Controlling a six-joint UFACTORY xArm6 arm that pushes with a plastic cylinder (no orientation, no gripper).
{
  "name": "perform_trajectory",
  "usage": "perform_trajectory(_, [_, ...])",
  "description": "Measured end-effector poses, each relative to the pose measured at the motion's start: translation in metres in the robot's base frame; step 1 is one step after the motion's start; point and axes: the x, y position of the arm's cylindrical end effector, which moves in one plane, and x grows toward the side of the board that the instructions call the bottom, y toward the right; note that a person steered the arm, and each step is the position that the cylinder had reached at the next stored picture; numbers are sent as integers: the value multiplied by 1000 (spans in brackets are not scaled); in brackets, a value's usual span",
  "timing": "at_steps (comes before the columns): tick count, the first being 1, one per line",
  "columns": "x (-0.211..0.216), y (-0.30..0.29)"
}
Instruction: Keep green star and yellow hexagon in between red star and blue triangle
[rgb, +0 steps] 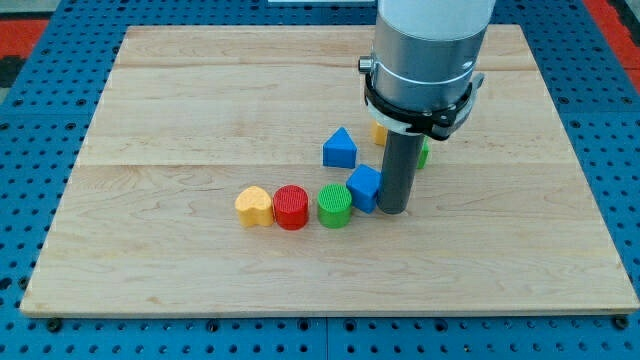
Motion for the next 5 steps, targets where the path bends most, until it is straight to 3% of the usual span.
perform_trajectory(5, [-64, 2])
